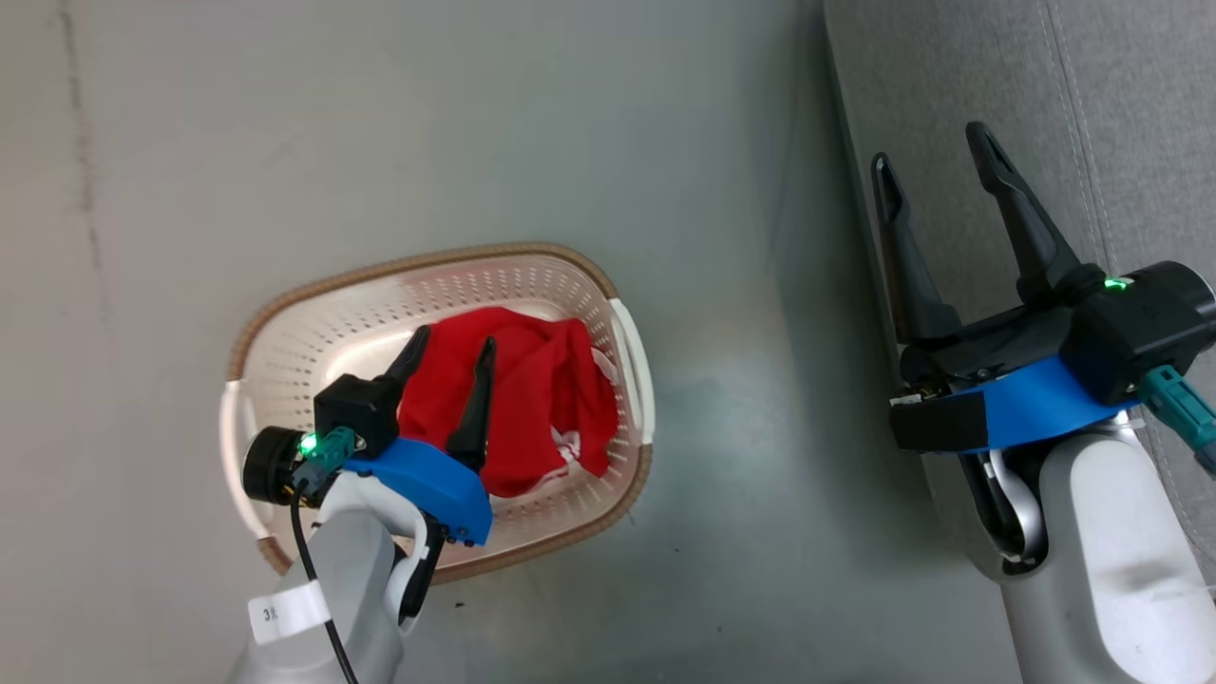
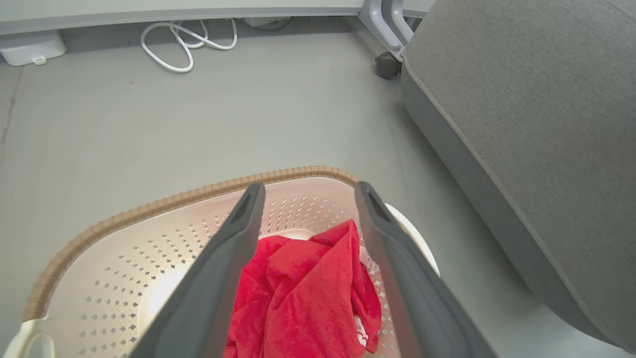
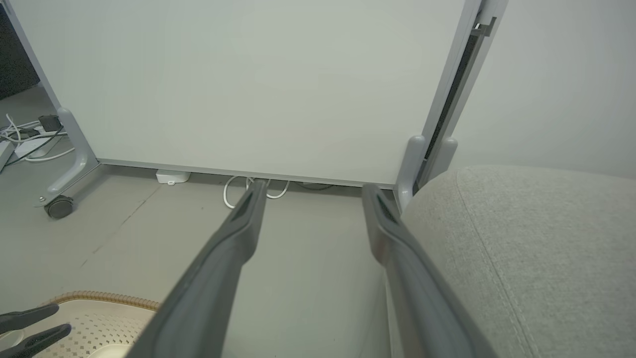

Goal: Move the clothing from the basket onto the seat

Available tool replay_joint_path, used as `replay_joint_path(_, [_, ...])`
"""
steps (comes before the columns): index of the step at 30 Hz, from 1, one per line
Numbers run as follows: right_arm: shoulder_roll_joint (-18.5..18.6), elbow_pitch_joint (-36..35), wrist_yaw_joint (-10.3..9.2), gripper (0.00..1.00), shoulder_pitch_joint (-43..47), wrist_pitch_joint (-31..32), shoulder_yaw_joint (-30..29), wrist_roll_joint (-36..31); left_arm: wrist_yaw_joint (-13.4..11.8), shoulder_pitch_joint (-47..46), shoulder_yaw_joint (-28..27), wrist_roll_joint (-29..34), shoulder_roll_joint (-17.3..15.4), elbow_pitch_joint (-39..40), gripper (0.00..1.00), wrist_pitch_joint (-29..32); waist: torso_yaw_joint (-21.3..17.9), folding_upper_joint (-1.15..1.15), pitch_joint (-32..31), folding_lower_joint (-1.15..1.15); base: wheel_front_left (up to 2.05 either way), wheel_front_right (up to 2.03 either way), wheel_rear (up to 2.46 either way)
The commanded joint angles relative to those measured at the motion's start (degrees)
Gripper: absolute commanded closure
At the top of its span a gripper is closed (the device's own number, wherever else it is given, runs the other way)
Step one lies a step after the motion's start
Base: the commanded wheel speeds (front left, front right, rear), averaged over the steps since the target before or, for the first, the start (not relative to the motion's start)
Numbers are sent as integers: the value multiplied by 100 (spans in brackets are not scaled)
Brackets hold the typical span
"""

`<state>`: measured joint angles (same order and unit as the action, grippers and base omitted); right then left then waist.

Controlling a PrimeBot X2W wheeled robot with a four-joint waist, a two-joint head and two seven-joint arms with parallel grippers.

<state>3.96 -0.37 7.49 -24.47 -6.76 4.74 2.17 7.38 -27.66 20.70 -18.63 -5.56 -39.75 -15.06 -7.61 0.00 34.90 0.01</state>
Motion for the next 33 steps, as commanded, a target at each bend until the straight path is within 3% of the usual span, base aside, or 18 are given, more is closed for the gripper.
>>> replay_joint_path(1, [-46, -11, 1, 0, -119, -46, 26, 19, 14, -221, 45, -58, -68, -135, 0, -17, -343, 0, 401, -1, 0, 0, 0])
replay_joint_path(14, [-113, -123, 1, 0, -115, -223, 108, 11, 14, -900, 441, -356, -139, -1010, 0, -16, -728, 0, 1133, -1, 0, 0, 0])
replay_joint_path(33, [-111, -134, 1, 0, -136, -380, 380, 310, -76, -1538, 264, -426, -42, -2541, 0, -16, -1003, 0, 1523, -1, 0, 0, 0])
